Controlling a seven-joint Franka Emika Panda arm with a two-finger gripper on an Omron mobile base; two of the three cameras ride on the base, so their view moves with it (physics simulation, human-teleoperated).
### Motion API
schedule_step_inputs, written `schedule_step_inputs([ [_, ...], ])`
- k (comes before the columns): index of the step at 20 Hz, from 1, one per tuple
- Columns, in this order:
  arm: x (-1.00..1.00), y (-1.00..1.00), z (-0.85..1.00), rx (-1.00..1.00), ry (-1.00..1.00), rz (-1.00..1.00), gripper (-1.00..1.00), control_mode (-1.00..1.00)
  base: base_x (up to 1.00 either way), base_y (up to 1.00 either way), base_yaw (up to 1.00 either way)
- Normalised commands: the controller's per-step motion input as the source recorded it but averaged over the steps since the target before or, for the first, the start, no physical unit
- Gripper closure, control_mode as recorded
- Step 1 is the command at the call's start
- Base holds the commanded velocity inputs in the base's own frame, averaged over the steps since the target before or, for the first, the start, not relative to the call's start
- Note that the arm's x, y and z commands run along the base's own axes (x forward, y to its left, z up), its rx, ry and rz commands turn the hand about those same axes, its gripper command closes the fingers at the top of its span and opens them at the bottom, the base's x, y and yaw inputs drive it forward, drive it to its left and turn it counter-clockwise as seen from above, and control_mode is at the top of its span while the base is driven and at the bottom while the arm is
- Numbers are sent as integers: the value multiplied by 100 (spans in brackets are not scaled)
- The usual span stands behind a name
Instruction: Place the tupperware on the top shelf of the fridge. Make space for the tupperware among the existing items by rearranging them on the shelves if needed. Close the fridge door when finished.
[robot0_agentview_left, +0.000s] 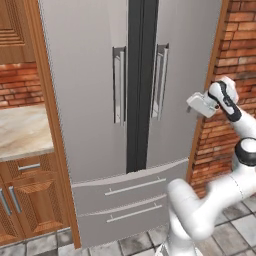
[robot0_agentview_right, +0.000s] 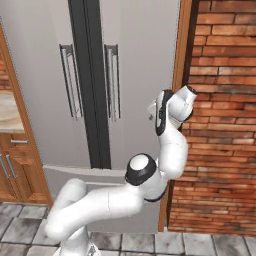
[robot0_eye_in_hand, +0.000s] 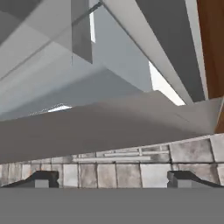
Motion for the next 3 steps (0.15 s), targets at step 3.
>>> schedule_step_inputs([
  [3, -37, 54, -99, -22, -74, -72, -100, -100, 0, 0, 0],
])
